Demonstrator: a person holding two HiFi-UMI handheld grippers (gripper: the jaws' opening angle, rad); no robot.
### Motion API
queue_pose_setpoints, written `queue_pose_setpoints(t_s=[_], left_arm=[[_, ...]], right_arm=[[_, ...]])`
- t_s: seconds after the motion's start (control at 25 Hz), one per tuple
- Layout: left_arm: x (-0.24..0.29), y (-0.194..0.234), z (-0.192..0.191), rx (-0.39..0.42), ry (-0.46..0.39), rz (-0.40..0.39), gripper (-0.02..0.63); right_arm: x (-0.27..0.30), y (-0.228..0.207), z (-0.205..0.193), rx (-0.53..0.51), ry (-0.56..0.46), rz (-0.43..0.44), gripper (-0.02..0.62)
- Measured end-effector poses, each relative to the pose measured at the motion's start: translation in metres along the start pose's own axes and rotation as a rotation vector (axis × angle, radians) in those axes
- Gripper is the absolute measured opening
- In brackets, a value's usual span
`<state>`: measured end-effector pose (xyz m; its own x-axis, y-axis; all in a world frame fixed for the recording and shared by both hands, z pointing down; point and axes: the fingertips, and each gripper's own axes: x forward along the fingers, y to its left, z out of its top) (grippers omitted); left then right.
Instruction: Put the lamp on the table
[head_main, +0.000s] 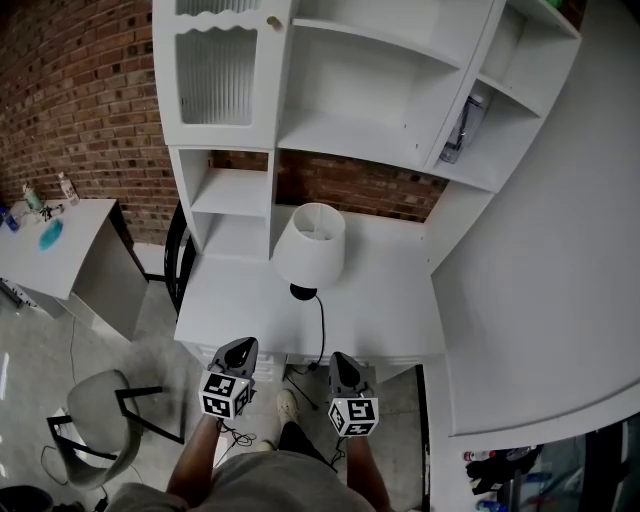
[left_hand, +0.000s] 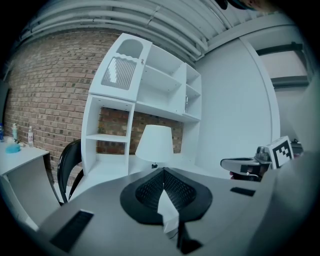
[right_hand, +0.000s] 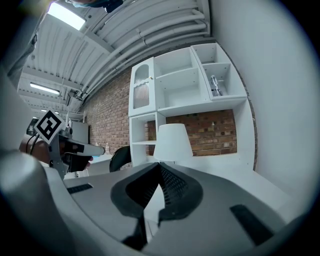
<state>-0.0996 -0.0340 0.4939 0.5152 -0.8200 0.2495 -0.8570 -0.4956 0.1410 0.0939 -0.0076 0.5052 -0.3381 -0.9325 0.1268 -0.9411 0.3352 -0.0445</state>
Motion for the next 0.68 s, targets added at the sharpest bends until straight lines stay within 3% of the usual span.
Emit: queue_pose_setpoints(t_s=[0.68], left_arm=[[0.0043, 0.0064, -0.0029, -0.003, 0.01, 0.01, 0.003]], right_arm=[[0.0074, -0.0005, -0.0056, 0.012, 0.01, 0.01, 0.023]])
